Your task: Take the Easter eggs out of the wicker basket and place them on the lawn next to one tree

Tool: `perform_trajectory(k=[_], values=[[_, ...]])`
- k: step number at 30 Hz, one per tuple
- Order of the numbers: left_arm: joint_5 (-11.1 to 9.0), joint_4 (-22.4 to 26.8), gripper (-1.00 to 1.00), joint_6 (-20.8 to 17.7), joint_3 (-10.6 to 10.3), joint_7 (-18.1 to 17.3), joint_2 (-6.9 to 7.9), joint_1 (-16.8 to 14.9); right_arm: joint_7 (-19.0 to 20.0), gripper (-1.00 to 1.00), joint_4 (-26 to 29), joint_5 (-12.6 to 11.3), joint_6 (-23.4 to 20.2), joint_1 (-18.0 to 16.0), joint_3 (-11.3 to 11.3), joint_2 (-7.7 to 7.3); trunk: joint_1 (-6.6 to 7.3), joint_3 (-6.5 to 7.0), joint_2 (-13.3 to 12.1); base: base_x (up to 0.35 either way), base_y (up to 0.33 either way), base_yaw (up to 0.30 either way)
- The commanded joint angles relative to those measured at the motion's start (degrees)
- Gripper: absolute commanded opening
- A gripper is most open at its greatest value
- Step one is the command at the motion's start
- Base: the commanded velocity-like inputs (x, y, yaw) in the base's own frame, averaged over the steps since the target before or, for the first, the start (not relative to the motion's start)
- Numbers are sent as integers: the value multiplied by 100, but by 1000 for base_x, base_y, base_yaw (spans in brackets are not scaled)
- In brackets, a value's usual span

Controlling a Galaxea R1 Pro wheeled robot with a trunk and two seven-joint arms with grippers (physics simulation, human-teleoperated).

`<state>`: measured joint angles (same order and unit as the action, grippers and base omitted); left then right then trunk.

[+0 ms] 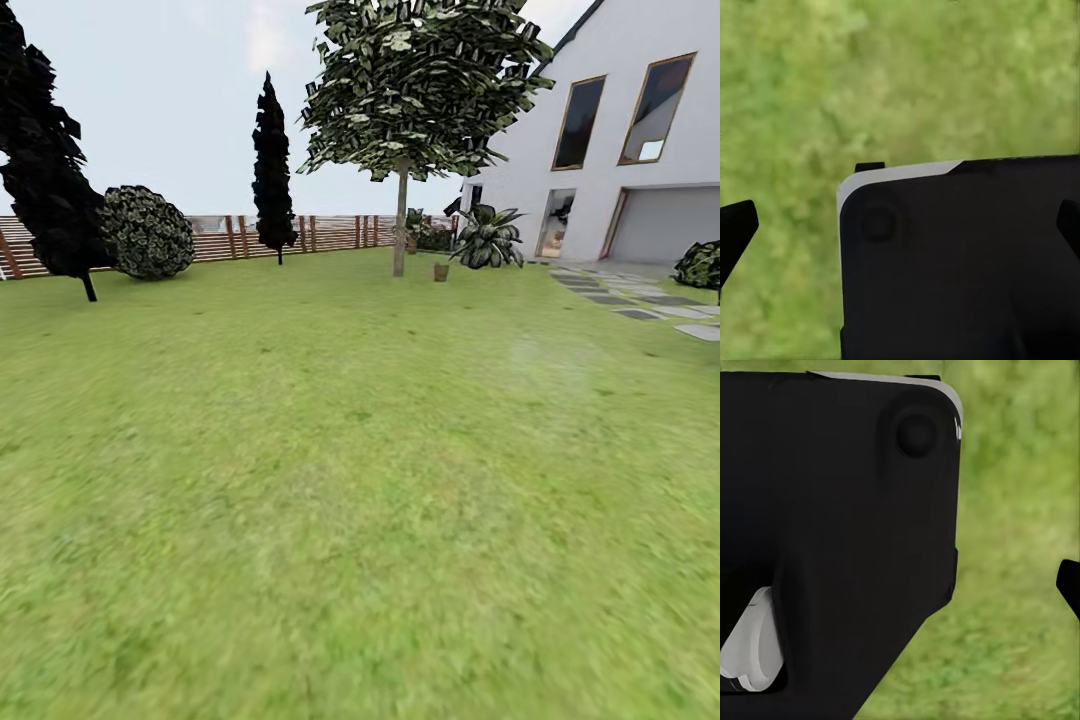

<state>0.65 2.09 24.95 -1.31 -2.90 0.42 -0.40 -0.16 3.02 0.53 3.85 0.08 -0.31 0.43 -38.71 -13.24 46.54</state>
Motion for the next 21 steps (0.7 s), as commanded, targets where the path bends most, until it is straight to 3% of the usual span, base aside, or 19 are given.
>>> perform_trajectory(k=[1, 21], values=[[5, -4, 100, 19, -9, -9, 2, -3, -2, 100, 6, 6, 11, 1, -4, 1, -3, -6, 4, 195, 0, 0], [5, -2, 100, 10, 0, 43, -6, -3, -2, 100, 6, 6, 10, 1, -4, 1, -3, -6, 4, 191, 0, 0]])
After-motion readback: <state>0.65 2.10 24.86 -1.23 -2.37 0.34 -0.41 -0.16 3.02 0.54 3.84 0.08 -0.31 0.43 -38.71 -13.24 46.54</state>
